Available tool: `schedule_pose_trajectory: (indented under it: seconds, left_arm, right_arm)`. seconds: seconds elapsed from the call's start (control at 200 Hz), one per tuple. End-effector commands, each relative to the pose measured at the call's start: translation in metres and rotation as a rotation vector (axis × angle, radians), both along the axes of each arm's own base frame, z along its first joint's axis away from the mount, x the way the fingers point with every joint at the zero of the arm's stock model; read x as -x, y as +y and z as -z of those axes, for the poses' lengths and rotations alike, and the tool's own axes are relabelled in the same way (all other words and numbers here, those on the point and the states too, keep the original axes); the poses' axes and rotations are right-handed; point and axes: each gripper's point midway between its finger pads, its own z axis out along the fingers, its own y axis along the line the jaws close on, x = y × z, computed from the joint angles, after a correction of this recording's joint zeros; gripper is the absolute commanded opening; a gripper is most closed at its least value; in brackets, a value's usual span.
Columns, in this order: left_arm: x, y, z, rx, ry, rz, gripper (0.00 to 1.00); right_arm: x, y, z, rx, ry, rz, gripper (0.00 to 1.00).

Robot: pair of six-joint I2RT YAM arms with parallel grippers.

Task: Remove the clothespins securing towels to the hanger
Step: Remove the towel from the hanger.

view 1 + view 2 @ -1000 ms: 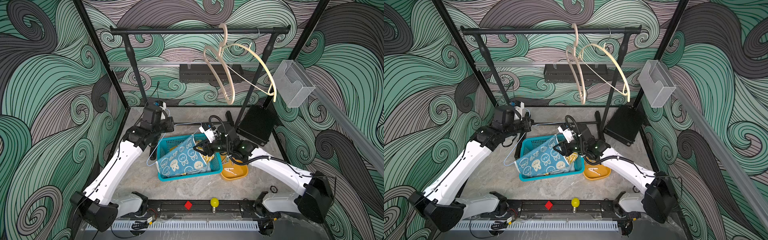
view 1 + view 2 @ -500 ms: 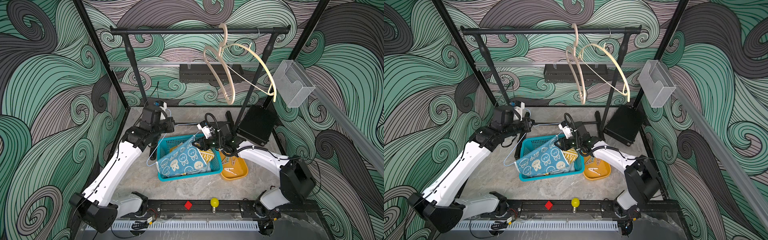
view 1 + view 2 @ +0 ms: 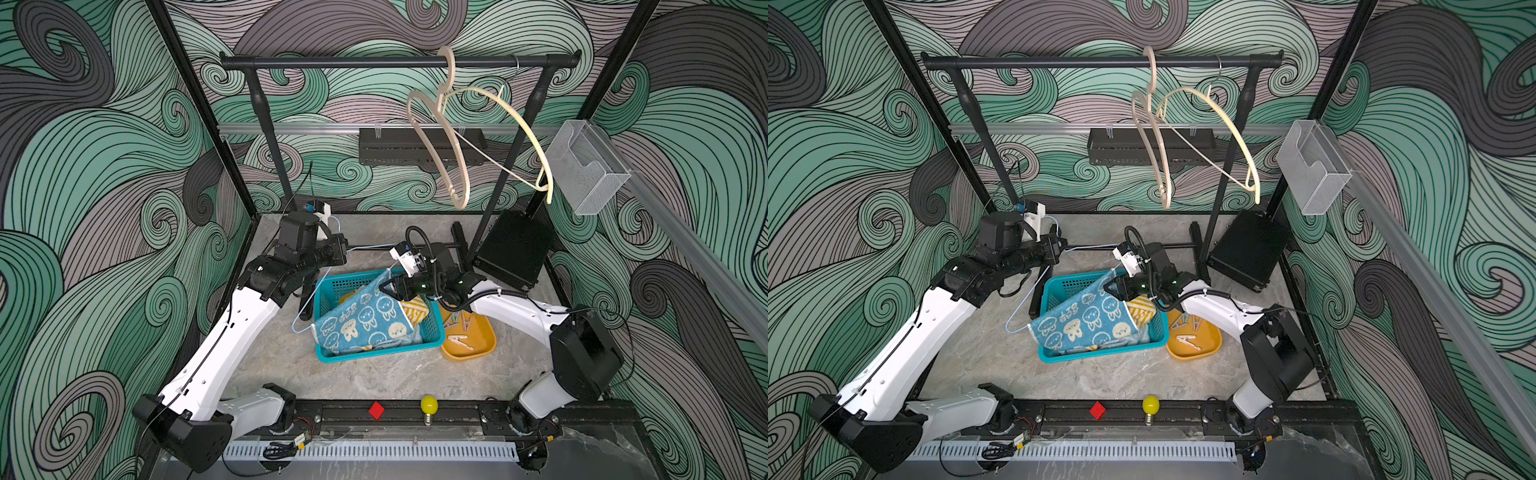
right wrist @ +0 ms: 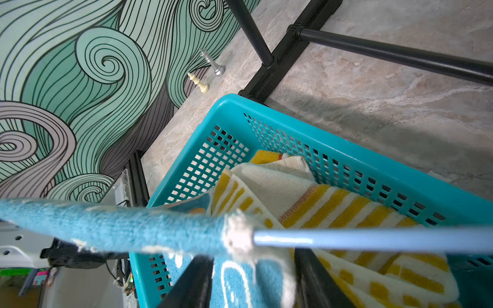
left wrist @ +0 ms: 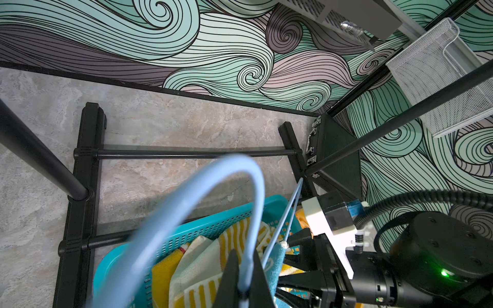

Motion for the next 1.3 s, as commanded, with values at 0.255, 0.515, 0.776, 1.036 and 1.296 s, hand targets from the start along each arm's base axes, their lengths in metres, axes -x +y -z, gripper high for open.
schedule_pose_trajectory:
  seconds: [0.255, 0.515, 0.776, 1.036, 1.296]
  left_arm:
    - [0.000, 0.005, -0.025, -0.001, -0.075, -0.007, 0.00]
    - [-0.012, 0.012, 0.004, -0.081, -0.014, -0.048, 0.00]
    - [-0.023, 0.019, 0.035, -0.168, 0.069, -0.090, 0.00]
    - [-0.027, 0.027, 0.050, -0.205, 0.098, -0.140, 0.00]
    - [-0.031, 0.034, 0.063, -0.238, 0.119, -0.183, 0.00]
  right_arm:
    - [0.007, -0.004, -0.018, -0.035, -0.034, -0.008, 0.10]
    - [0.024, -0.014, -0.056, -0.078, -0.073, -0.022, 0.00]
    - [0.049, -0.035, -0.123, -0.153, -0.160, -0.023, 0.00]
    - [0.065, -0.056, -0.175, -0.232, -0.230, 0.000, 0.00]
    - [0.081, -0.070, -0.215, -0.335, -0.243, -0.021, 0.00]
